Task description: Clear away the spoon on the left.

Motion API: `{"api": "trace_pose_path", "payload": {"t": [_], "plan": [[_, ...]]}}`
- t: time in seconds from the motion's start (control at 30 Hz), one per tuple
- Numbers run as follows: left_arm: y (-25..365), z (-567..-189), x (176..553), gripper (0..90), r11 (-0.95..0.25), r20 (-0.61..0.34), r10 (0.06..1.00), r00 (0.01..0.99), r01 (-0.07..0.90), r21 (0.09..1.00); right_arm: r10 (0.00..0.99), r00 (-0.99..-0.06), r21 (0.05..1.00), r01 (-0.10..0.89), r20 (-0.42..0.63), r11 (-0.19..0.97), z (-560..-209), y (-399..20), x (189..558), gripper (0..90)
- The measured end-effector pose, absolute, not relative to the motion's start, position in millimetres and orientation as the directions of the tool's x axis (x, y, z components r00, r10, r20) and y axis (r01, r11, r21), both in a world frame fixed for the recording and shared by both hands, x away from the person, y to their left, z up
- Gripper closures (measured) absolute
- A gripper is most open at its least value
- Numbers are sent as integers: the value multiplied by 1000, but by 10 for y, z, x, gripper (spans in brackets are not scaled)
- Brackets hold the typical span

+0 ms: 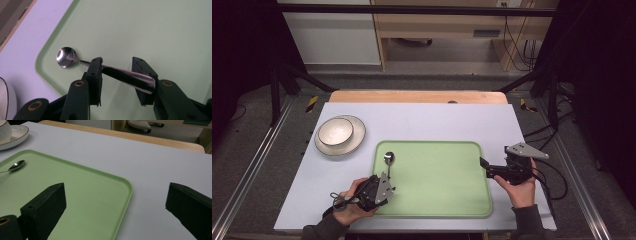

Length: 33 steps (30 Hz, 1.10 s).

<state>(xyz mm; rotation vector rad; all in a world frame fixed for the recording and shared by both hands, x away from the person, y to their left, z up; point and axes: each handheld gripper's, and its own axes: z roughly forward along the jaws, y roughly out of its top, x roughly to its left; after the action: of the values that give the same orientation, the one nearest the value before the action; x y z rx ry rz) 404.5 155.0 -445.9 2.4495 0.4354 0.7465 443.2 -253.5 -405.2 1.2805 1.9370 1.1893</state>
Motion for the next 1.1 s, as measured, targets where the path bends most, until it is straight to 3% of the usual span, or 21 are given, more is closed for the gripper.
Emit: {"api": "trace_pose_path", "payload": {"t": [0.47, 1.1], "plan": [[1533, -4516, 4066, 562, -811, 400, 436, 806, 159, 564, 910, -413, 876, 451, 36, 170, -4058, -2529, 4436, 35], [1524, -4547, 4105, 421, -816, 368, 434, 822, 187, 546, 908, -416, 872, 457, 38, 173, -4062, -2526, 4440, 33]]}}
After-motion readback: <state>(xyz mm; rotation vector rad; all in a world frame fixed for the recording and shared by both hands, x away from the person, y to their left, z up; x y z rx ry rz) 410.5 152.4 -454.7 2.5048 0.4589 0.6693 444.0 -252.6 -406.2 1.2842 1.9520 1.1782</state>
